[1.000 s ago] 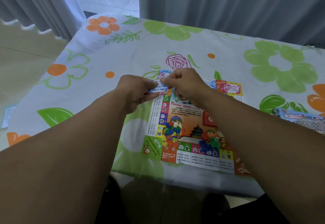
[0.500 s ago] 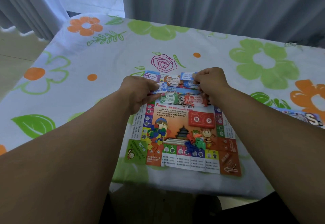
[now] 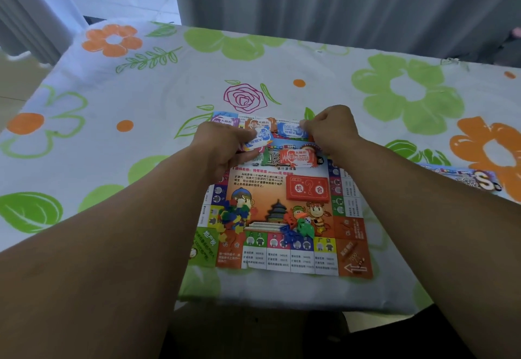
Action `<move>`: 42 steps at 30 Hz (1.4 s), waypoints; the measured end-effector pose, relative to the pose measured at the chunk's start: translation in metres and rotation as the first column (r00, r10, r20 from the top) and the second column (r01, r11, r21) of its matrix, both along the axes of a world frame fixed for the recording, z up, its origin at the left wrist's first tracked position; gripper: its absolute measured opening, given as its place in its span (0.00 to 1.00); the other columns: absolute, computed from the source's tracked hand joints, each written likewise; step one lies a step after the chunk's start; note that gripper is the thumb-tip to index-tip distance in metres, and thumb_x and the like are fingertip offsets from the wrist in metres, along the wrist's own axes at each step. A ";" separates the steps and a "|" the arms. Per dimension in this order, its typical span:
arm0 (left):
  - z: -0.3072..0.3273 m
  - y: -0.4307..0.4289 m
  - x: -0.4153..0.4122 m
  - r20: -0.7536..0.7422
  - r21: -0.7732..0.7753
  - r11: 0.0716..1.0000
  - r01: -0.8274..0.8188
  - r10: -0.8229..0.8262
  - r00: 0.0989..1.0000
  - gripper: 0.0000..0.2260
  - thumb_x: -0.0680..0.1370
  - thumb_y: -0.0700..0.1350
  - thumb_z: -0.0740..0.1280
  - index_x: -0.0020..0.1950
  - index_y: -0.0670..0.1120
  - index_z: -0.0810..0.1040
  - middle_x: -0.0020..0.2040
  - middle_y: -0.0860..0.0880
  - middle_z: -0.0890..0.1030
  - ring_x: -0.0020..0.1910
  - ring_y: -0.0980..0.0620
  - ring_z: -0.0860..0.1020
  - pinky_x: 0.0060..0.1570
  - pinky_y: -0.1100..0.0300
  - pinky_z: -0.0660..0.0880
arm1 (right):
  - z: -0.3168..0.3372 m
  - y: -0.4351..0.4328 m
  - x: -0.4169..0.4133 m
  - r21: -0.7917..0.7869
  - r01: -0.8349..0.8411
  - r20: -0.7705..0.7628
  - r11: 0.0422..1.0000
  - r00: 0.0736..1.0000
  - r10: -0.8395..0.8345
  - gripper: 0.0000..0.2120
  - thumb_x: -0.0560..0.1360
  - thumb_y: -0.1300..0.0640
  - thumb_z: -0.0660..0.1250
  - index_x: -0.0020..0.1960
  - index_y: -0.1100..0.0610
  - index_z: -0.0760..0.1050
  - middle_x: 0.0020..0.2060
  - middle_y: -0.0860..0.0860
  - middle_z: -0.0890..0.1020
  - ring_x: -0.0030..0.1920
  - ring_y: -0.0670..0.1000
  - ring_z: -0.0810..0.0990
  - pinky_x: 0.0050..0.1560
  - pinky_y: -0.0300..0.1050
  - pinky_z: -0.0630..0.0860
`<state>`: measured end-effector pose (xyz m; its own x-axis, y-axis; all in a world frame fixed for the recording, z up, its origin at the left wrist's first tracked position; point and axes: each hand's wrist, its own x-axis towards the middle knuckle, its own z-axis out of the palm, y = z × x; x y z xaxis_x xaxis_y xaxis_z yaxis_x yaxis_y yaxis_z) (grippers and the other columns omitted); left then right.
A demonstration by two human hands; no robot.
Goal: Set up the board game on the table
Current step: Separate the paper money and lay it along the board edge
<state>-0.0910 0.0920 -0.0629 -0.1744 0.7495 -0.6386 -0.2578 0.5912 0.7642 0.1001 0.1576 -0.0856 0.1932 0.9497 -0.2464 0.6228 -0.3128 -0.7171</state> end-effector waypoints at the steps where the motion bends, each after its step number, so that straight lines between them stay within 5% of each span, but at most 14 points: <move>1: 0.001 0.000 0.000 0.001 -0.003 1.000 0.005 -0.005 1.000 0.12 0.75 0.36 0.74 0.56 0.33 0.79 0.54 0.38 0.82 0.34 0.46 0.86 0.35 0.60 0.82 | 0.003 -0.001 -0.001 0.021 -0.025 -0.037 0.999 0.999 0.026 0.14 0.74 0.51 0.75 0.42 0.61 0.76 0.40 0.58 0.83 0.42 0.57 0.84 0.44 0.56 0.83; 4: 0.003 0.001 0.002 0.011 -0.015 1.000 0.023 -0.023 1.000 0.13 0.75 0.38 0.75 0.57 0.35 0.79 0.50 0.38 0.84 0.36 0.45 0.86 0.35 0.59 0.83 | 0.017 -0.011 -0.010 0.006 -0.183 -0.259 0.983 0.949 0.179 0.16 0.76 0.48 0.73 0.43 0.61 0.76 0.37 0.55 0.80 0.29 0.49 0.77 0.28 0.40 0.72; 9: 0.002 0.001 0.008 0.014 -0.006 0.999 0.036 -0.036 0.999 0.13 0.76 0.40 0.74 0.57 0.36 0.79 0.48 0.39 0.85 0.38 0.45 0.86 0.35 0.59 0.83 | 0.023 -0.020 -0.018 -0.029 -0.374 -0.309 0.927 0.885 0.348 0.10 0.77 0.53 0.72 0.43 0.60 0.79 0.27 0.48 0.79 0.26 0.48 0.70 0.25 0.40 0.67; 17: -0.003 0.003 0.008 -0.001 -0.014 0.999 0.050 -0.050 0.999 0.07 0.76 0.33 0.72 0.53 0.34 0.80 0.53 0.38 0.83 0.39 0.44 0.86 0.35 0.60 0.82 | 0.014 -0.007 -0.004 -0.050 -0.047 -0.320 0.998 0.947 0.029 0.14 0.78 0.55 0.71 0.37 0.59 0.75 0.31 0.56 0.77 0.23 0.48 0.69 0.24 0.39 0.65; 22: -0.003 0.004 0.010 -0.001 -0.026 0.999 0.044 -0.044 0.999 0.08 0.77 0.31 0.69 0.56 0.34 0.79 0.53 0.39 0.81 0.36 0.47 0.86 0.35 0.59 0.83 | 0.009 -0.004 0.000 -0.074 0.012 -0.269 0.997 0.963 -0.031 0.12 0.78 0.55 0.71 0.42 0.62 0.76 0.33 0.58 0.78 0.18 0.45 0.71 0.23 0.39 0.66; 27: -0.003 0.003 0.011 -0.017 -0.038 0.998 0.048 -0.049 0.999 0.03 0.78 0.31 0.68 0.51 0.37 0.79 0.55 0.39 0.80 0.39 0.45 0.86 0.34 0.60 0.83 | 0.002 0.001 0.001 -0.047 0.068 -0.091 0.997 0.993 -0.072 0.13 0.74 0.54 0.74 0.42 0.61 0.74 0.41 0.59 0.85 0.38 0.57 0.85 0.39 0.54 0.84; 32: -0.002 0.001 0.008 -0.004 -0.036 0.998 0.048 -0.048 0.999 0.09 0.77 0.33 0.71 0.56 0.34 0.78 0.52 0.38 0.83 0.37 0.43 0.86 0.33 0.59 0.83 | 0.015 -0.011 -0.008 -0.030 -0.130 -0.265 0.991 0.957 0.117 0.14 0.77 0.51 0.72 0.43 0.61 0.75 0.35 0.54 0.80 0.25 0.45 0.75 0.23 0.36 0.68; 36: 0.000 -0.001 0.002 0.003 -0.032 0.999 0.041 -0.041 0.999 0.12 0.76 0.36 0.73 0.57 0.34 0.77 0.50 0.37 0.84 0.39 0.41 0.86 0.34 0.58 0.84 | 0.021 -0.020 -0.024 -0.045 -0.336 -0.365 0.941 0.882 0.298 0.14 0.76 0.50 0.74 0.45 0.62 0.79 0.37 0.55 0.78 0.29 0.51 0.70 0.25 0.40 0.66; 42: 0.001 -0.005 -0.019 -0.028 -0.028 0.999 0.024 -0.025 0.999 0.12 0.75 0.38 0.74 0.56 0.36 0.80 0.48 0.38 0.85 0.40 0.41 0.86 0.41 0.55 0.84 | 0.021 -0.023 -0.042 -0.066 -0.383 -0.368 0.921 0.867 0.335 0.09 0.76 0.58 0.73 0.43 0.62 0.77 0.35 0.60 0.75 0.30 0.54 0.68 0.25 0.40 0.65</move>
